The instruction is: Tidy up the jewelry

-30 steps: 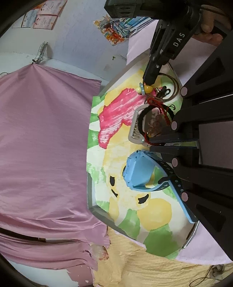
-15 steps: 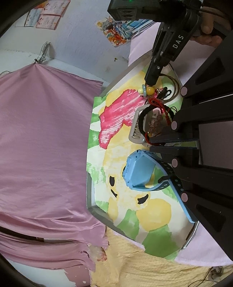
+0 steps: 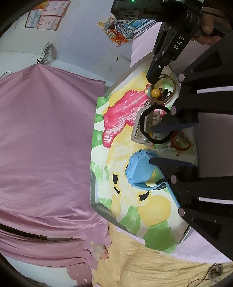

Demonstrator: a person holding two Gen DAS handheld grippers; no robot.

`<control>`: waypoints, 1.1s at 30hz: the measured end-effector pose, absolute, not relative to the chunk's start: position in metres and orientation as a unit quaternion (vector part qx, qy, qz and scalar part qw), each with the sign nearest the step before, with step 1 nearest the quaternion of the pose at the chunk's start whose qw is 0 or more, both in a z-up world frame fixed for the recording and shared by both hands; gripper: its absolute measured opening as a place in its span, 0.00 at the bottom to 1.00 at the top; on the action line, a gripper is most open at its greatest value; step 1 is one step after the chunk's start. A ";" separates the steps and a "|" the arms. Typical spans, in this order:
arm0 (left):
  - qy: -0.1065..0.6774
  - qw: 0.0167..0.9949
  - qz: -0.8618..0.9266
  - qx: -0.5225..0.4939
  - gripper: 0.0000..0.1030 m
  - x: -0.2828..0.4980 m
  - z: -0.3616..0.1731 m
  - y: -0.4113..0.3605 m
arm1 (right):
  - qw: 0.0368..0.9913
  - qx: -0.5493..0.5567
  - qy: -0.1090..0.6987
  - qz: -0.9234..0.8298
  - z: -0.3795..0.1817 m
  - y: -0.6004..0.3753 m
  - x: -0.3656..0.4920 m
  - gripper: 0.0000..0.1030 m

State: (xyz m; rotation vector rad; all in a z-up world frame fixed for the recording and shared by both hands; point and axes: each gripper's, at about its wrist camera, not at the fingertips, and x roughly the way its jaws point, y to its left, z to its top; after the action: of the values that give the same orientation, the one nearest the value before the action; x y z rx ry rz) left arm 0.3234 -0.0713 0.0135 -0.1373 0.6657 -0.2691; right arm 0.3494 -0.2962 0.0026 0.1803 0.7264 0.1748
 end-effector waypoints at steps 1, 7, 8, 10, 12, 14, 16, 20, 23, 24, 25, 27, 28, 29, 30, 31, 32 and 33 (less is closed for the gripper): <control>0.324 0.935 -0.131 -0.067 0.29 0.322 0.014 -0.071 | 0.928 0.088 0.352 0.084 0.003 -0.297 0.348 0.04; 0.305 0.942 -0.121 -0.073 0.48 0.314 0.019 -0.067 | 0.930 0.089 0.347 0.086 0.005 -0.299 0.343 0.04; 0.303 0.943 -0.118 -0.072 0.48 0.313 0.020 -0.067 | 0.930 0.089 0.347 0.087 0.005 -0.299 0.342 0.04; 0.301 0.944 -0.114 -0.073 0.51 0.311 0.022 -0.066 | 0.931 0.087 0.343 0.087 0.007 -0.299 0.340 0.04; 0.298 0.946 -0.107 -0.075 0.58 0.309 0.023 -0.064 | 0.933 0.085 0.337 0.086 0.008 -0.298 0.337 0.04; 0.295 0.947 -0.100 -0.076 0.62 0.307 0.023 -0.062 | 0.936 0.084 0.330 0.085 0.011 -0.298 0.333 0.05; 0.294 0.948 -0.095 -0.077 0.63 0.305 0.023 -0.059 | 0.938 0.084 0.324 0.084 0.013 -0.299 0.330 0.06; 0.290 0.950 -0.086 -0.077 0.71 0.302 0.024 -0.057 | 0.943 0.087 0.309 0.083 0.017 -0.300 0.321 0.39; 0.288 0.951 -0.081 -0.077 0.72 0.300 0.025 -0.055 | 0.949 0.080 0.296 0.078 0.023 -0.300 0.314 0.39; 0.287 0.951 -0.080 -0.077 0.72 0.299 0.025 -0.055 | 0.951 0.077 0.291 0.077 0.025 -0.300 0.312 0.39; 0.287 0.952 -0.079 -0.076 0.73 0.298 0.026 -0.054 | 0.952 0.077 0.287 0.077 0.026 -0.300 0.310 0.39; 0.284 0.953 -0.075 -0.076 0.77 0.294 0.028 -0.053 | 0.954 0.077 0.281 0.078 0.029 -0.300 0.305 0.39; 0.281 0.954 -0.072 -0.077 0.80 0.292 0.029 -0.052 | 0.955 0.076 0.277 0.079 0.030 -0.300 0.303 0.40; 0.279 0.955 -0.071 -0.078 0.82 0.291 0.029 -0.051 | 0.956 0.076 0.273 0.078 0.031 -0.300 0.300 0.46; 0.276 0.956 -0.069 -0.078 0.83 0.289 0.030 -0.049 | 0.957 0.076 0.270 0.077 0.032 -0.300 0.299 0.53; 0.273 0.956 -0.067 -0.077 0.83 0.287 0.031 -0.048 | 0.958 0.078 0.264 0.077 0.034 -0.301 0.295 0.56; 0.272 0.957 -0.065 -0.076 0.84 0.286 0.032 -0.048 | 0.959 0.080 0.261 0.076 0.034 -0.302 0.293 0.60; 0.270 0.958 -0.062 -0.075 0.86 0.284 0.032 -0.047 | 0.960 0.081 0.259 0.075 0.035 -0.302 0.290 0.63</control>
State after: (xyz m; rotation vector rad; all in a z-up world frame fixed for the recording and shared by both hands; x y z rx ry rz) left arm 0.2842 -0.0469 0.0325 -0.1522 0.5472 -0.1249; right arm 0.2905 -0.3021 0.0353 0.1650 0.5242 0.1530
